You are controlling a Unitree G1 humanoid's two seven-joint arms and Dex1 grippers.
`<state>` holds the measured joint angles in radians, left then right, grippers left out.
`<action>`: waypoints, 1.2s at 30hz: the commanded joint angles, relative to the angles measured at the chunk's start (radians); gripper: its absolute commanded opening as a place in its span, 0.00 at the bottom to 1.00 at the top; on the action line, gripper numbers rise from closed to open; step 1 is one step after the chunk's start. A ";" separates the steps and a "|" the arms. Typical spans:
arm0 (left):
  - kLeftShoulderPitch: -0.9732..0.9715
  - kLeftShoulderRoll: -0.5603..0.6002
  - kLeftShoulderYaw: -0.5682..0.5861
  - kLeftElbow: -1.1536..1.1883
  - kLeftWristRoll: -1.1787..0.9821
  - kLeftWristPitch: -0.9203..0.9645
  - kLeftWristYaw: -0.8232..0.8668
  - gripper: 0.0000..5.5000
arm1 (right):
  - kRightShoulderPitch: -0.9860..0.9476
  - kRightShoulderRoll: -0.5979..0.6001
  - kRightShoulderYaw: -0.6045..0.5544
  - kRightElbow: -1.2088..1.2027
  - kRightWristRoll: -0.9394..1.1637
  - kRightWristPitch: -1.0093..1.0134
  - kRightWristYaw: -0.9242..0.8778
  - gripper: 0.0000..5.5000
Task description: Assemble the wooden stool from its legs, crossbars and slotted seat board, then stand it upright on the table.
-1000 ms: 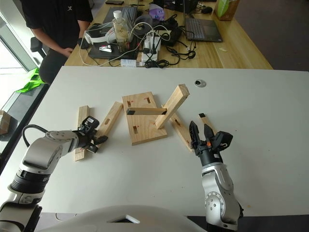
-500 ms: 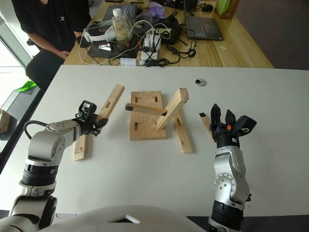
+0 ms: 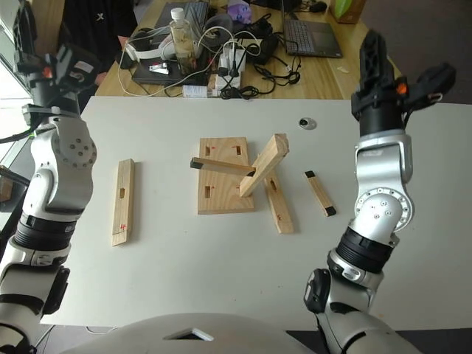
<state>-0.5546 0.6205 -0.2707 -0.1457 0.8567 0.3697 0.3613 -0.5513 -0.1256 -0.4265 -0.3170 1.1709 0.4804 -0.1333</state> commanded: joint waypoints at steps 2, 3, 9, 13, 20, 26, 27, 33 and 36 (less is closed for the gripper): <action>-0.113 -0.035 -0.088 -0.013 0.263 -0.061 0.070 0.38 | -0.182 0.109 0.096 -0.003 0.274 0.048 -0.101 0.61; -0.129 -0.049 -0.093 -0.009 0.285 -0.071 0.074 0.38 | -0.197 0.126 0.114 0.003 0.316 0.054 -0.101 0.63; -0.183 -0.130 -0.076 -0.008 0.322 -0.117 0.091 0.38 | -0.153 0.145 0.256 -0.066 0.426 0.126 -0.043 0.74; -0.154 -0.152 -0.044 -0.015 0.309 -0.125 0.074 0.38 | -0.121 0.112 0.263 -0.081 0.407 0.115 -0.031 0.74; -0.113 -0.175 0.089 -0.033 0.243 -0.090 0.050 0.38 | 0.008 -0.028 0.254 -0.105 0.345 0.164 0.036 0.74; -0.126 -0.226 0.134 -0.024 0.207 -0.074 0.061 0.38 | 0.090 0.007 0.302 -0.104 0.421 0.172 0.083 0.74; -0.130 -0.233 0.128 -0.019 0.210 -0.076 0.063 0.38 | 0.094 0.024 0.321 -0.102 0.427 0.171 0.088 0.74; -0.135 -0.274 0.095 0.019 0.223 -0.088 0.070 0.38 | 0.111 0.071 0.414 -0.127 0.427 0.186 0.169 0.74; -0.134 -0.287 0.084 0.030 0.225 -0.092 0.071 0.38 | 0.112 0.074 0.440 -0.135 0.388 0.181 0.199 0.74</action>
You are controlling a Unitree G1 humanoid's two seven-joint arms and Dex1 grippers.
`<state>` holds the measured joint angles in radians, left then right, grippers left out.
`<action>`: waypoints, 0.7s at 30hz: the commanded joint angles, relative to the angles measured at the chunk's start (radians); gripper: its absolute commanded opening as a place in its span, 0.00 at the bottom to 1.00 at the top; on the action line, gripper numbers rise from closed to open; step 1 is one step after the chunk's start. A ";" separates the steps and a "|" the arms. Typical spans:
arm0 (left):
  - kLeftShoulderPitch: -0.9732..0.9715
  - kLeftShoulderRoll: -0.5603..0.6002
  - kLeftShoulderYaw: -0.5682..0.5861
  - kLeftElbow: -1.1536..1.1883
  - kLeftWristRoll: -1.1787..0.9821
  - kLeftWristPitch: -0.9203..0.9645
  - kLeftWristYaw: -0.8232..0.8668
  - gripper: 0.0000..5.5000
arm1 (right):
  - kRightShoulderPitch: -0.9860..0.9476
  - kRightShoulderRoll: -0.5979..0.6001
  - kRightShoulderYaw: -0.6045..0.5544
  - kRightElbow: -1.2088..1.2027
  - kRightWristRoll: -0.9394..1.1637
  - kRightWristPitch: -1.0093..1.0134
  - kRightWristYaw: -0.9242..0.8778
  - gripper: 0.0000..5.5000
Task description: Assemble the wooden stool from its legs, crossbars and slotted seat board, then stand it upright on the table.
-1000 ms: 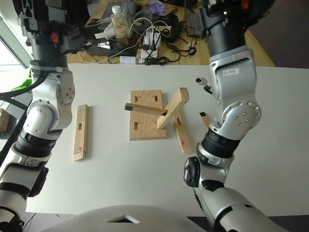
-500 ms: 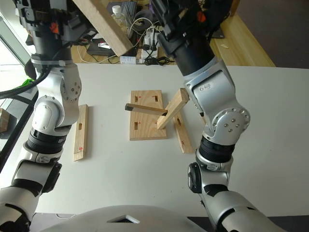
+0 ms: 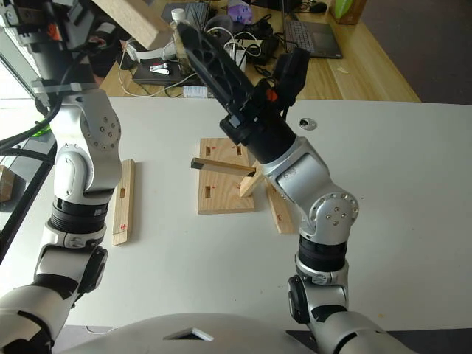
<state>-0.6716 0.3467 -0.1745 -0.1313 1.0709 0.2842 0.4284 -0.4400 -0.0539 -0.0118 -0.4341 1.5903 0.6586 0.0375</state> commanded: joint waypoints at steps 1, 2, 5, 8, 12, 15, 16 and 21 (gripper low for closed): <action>-0.017 -0.016 -0.017 0.018 0.012 -0.009 0.003 0.38 | -0.001 0.002 0.033 -0.015 -0.050 0.000 0.036 0.74; -0.017 -0.018 -0.020 0.019 0.013 -0.011 0.003 0.38 | -0.002 0.001 0.038 -0.013 -0.068 -0.002 0.042 0.74; -0.008 -0.020 -0.026 0.019 0.014 -0.016 -0.002 0.38 | -0.010 0.004 0.046 -0.006 -0.114 -0.011 0.057 0.74; -0.002 -0.024 -0.031 0.019 0.015 -0.018 -0.003 0.38 | -0.018 0.012 0.046 0.006 -0.142 -0.019 0.061 0.74; 0.002 -0.026 -0.033 0.016 0.019 -0.019 -0.007 0.38 | -0.019 0.025 0.048 0.010 -0.175 -0.028 0.060 0.74; 0.006 -0.026 -0.032 0.016 0.020 -0.018 -0.008 0.38 | -0.021 0.030 0.047 0.011 -0.196 -0.034 0.068 0.74; 0.005 -0.026 -0.032 0.016 0.020 -0.018 -0.010 0.38 | -0.022 0.033 0.047 0.009 -0.201 -0.036 0.069 0.74; 0.006 -0.025 -0.033 0.016 0.022 -0.017 -0.014 0.38 | -0.025 0.047 0.040 0.006 -0.210 -0.045 0.079 0.57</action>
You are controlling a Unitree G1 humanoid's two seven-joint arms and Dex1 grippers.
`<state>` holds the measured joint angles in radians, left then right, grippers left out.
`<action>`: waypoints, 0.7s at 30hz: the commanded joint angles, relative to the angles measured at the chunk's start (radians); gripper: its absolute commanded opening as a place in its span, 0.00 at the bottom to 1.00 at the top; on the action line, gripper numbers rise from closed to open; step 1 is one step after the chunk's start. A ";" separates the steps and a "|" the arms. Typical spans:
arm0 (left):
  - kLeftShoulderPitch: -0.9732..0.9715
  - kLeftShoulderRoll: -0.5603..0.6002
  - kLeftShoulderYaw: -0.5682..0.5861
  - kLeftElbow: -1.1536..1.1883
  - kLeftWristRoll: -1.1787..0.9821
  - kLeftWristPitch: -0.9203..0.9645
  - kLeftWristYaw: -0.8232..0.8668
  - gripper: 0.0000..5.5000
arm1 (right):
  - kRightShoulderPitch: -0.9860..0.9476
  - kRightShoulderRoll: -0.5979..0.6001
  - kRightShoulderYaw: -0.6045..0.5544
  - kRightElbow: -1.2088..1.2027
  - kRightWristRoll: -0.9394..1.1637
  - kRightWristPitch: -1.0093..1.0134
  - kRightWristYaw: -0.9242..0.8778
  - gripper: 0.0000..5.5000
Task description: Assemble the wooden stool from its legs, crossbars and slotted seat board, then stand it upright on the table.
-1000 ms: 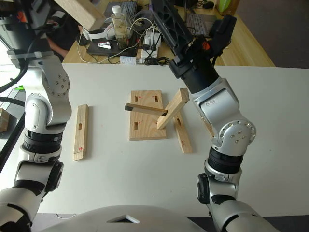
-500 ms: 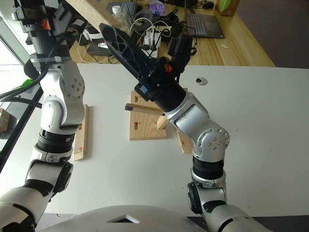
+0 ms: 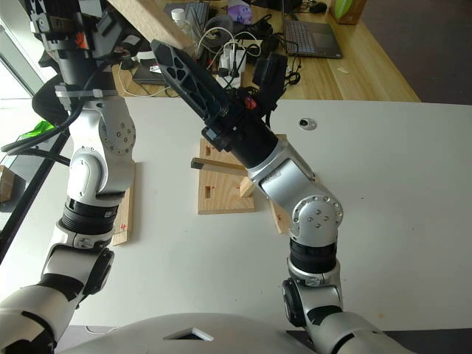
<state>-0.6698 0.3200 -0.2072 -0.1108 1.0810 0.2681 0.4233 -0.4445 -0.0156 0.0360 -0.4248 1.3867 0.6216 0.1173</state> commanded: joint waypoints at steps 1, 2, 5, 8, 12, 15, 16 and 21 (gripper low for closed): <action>0.005 0.002 0.000 -0.005 0.012 -0.001 -0.009 0.38 | -0.021 0.011 -0.007 -0.005 -0.006 -0.009 0.002 0.55; 0.006 0.002 0.000 -0.005 0.013 -0.001 -0.009 0.38 | -0.021 0.013 -0.008 -0.006 -0.005 -0.009 0.004 0.53; 0.006 0.001 -0.001 -0.005 0.017 0.001 -0.010 0.38 | -0.022 0.015 -0.010 -0.008 -0.004 -0.009 0.009 0.44; 0.010 0.001 -0.001 -0.007 0.021 0.002 -0.012 0.38 | -0.025 0.015 -0.014 -0.007 -0.003 -0.011 0.012 0.38; 0.017 0.001 -0.001 -0.011 0.027 0.003 -0.014 0.38 | -0.027 0.017 -0.022 -0.006 0.003 -0.015 0.007 0.38; 0.028 0.002 0.000 -0.017 0.032 0.005 -0.017 0.38 | -0.031 0.016 -0.028 -0.001 0.005 -0.015 0.008 0.38; 0.031 0.002 0.001 -0.020 0.033 0.006 -0.019 0.38 | -0.032 0.016 -0.030 0.001 0.005 -0.016 0.008 0.38; 0.066 0.011 -0.001 -0.033 0.036 -0.001 -0.034 0.38 | -0.053 0.008 -0.063 0.017 -0.012 -0.033 0.000 0.36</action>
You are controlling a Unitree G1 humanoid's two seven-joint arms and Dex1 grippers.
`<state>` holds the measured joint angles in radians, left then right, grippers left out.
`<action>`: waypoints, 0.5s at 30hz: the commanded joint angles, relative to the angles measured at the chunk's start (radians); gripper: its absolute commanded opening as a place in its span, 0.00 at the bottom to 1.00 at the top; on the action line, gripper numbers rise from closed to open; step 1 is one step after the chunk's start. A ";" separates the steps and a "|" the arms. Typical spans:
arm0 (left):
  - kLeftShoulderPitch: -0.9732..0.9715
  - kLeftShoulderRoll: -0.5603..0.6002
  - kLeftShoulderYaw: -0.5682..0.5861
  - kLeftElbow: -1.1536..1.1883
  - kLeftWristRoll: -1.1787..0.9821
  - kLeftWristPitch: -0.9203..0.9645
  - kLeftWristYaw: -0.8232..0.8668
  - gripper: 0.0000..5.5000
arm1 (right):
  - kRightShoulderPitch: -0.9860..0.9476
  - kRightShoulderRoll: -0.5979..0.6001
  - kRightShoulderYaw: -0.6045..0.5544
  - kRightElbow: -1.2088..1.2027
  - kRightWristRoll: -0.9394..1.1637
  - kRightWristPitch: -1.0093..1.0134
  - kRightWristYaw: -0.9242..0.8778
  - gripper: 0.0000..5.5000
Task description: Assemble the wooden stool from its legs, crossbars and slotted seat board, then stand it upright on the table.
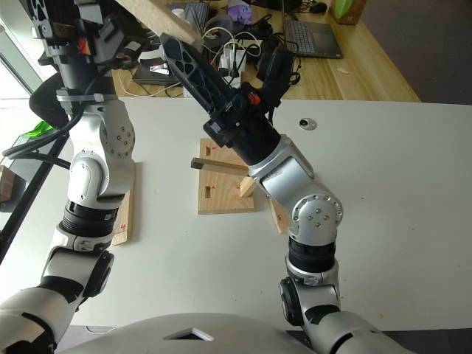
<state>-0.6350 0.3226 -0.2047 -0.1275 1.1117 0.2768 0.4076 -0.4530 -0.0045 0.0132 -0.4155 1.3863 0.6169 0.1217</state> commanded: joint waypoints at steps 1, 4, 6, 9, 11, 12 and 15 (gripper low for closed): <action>0.042 0.011 -0.005 -0.022 0.007 -0.011 -0.020 0.38 | -0.052 -0.007 -0.052 0.012 -0.013 -0.033 -0.006 0.36; 0.069 0.014 -0.007 -0.036 0.018 -0.012 -0.027 0.38 | -0.074 -0.012 -0.078 0.027 -0.017 -0.045 -0.007 0.28; 0.080 0.014 -0.005 -0.044 0.023 -0.013 -0.031 0.38 | -0.081 -0.010 -0.087 0.033 -0.018 -0.052 -0.009 0.23; 0.090 0.018 -0.001 -0.049 0.027 -0.015 -0.037 0.38 | -0.087 -0.005 -0.091 0.033 -0.022 -0.059 -0.012 0.13; 0.090 0.018 0.000 -0.050 0.027 -0.017 -0.041 0.38 | -0.088 -0.005 -0.089 0.028 -0.028 -0.059 -0.015 0.10; 0.091 0.018 0.000 -0.050 0.027 -0.017 -0.042 0.38 | -0.088 -0.006 -0.087 0.026 -0.030 -0.057 -0.015 0.10; 0.092 0.016 -0.002 -0.050 0.029 -0.015 -0.043 0.38 | -0.085 -0.002 -0.082 0.025 -0.028 -0.051 -0.013 0.15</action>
<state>-0.5491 0.3348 -0.2085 -0.1707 1.1281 0.2628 0.3762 -0.5153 -0.0090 -0.0677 -0.3824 1.3579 0.5680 0.1160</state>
